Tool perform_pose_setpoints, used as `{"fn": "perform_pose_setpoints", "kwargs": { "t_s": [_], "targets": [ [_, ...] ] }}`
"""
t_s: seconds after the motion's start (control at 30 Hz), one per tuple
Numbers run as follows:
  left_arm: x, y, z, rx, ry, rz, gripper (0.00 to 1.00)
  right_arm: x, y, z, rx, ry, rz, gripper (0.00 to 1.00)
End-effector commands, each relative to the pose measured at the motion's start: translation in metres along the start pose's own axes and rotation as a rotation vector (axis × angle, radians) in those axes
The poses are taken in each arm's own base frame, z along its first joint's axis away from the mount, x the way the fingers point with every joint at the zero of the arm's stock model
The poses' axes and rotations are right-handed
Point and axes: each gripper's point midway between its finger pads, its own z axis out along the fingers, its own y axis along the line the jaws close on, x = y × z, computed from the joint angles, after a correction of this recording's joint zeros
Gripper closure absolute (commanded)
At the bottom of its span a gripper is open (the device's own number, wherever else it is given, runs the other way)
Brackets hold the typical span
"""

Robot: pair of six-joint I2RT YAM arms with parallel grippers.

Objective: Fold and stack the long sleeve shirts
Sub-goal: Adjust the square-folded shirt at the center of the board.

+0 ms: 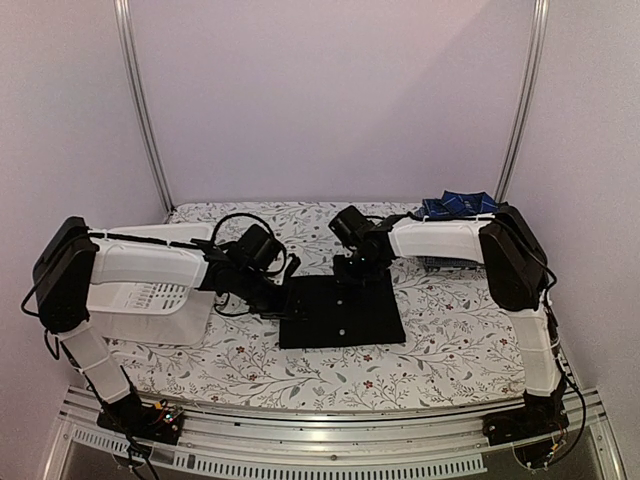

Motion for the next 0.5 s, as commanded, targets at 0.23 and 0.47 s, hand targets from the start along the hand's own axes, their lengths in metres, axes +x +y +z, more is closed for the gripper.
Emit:
{"fn": "perform_pose_setpoints", "kwargs": {
  "t_s": [0.23, 0.47],
  "targets": [
    [0.000, -0.026, 0.027, 0.063, 0.023, 0.040, 0.58, -0.009, -0.055, -0.014, 0.030, -0.010, 0.076, 0.67],
    [0.022, -0.008, 0.038, 0.025, 0.076, 0.021, 0.59, -0.003, -0.090, 0.014, 0.069, 0.035, 0.099, 0.68]
  ]
}}
